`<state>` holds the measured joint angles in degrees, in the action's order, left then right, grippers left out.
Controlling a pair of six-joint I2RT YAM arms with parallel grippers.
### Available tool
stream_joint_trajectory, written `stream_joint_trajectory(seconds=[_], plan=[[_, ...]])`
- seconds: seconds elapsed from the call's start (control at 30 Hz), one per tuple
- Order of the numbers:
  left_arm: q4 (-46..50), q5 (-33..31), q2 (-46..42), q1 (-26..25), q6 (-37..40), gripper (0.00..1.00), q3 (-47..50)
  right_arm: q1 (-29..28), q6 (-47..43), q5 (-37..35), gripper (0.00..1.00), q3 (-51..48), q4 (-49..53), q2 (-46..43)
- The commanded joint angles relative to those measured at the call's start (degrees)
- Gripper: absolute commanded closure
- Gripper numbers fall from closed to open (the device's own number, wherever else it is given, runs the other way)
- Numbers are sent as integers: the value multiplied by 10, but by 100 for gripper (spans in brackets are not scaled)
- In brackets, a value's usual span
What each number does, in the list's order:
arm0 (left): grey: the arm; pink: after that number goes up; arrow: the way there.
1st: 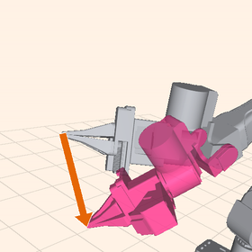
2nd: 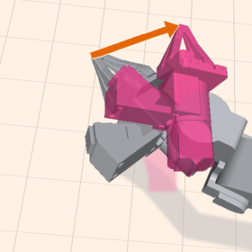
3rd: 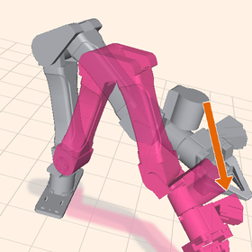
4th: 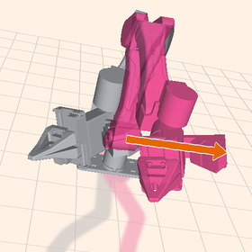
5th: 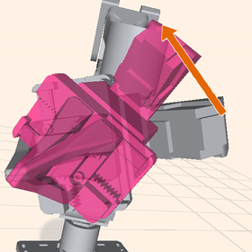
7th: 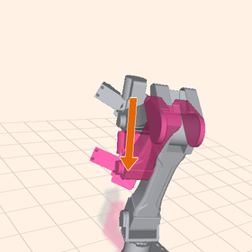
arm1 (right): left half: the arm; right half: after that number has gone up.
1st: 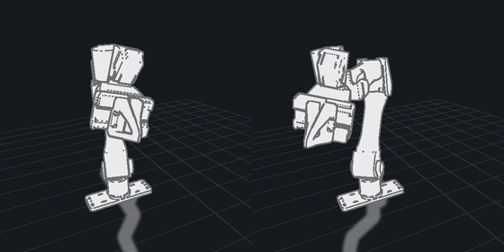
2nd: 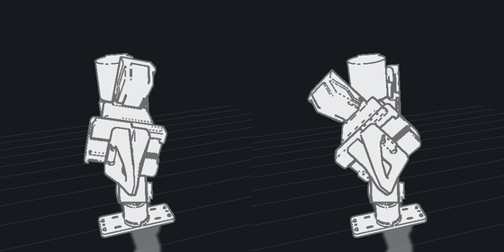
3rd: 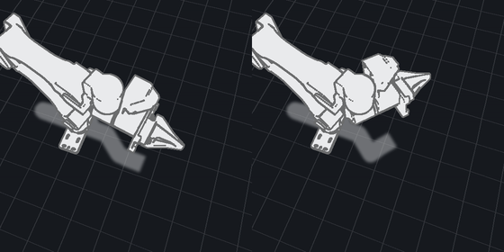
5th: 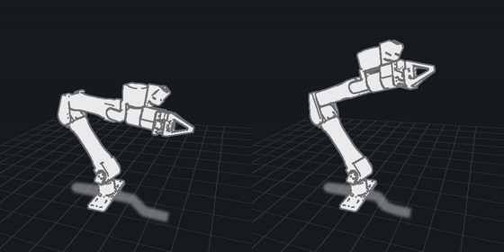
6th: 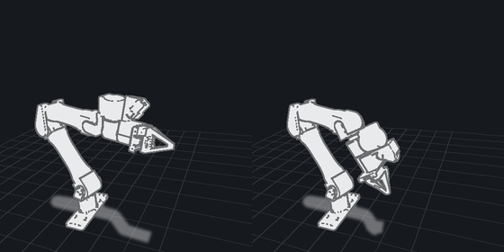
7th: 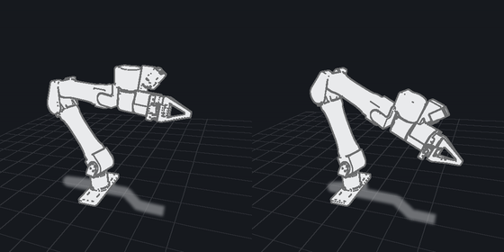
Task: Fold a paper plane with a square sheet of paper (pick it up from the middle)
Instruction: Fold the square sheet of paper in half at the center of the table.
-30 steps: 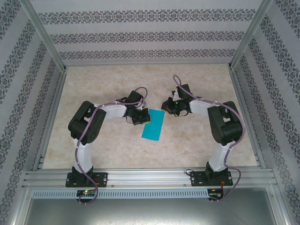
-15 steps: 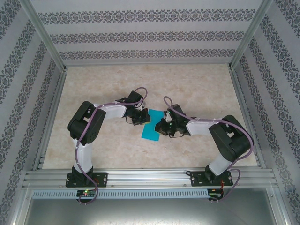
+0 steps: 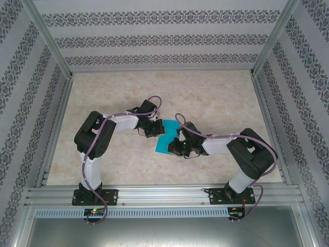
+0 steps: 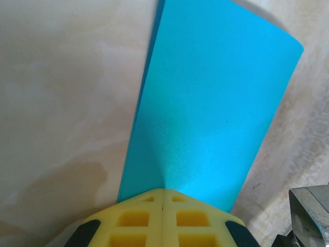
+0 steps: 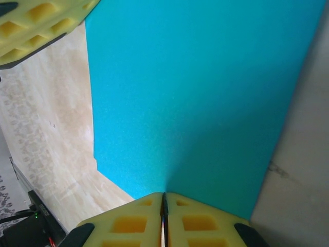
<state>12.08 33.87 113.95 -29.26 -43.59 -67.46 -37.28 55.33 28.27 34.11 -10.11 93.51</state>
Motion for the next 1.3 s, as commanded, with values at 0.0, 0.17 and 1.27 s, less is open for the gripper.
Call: stream_joint_trajectory(seconds=[0.0, 0.17, 1.27], plan=[[42, -31, 5, -5, -3, 100, 18, -1, -15, -25, 89, -12, 51, 2], [43, -31, 1, -6, -4, 100, 20, 1, -14, -2, 89, -34, 2, -18], [-23, -116, -164, -14, -61, 75, 114, 63, -158, -51, 66, 99, 197, -71]])
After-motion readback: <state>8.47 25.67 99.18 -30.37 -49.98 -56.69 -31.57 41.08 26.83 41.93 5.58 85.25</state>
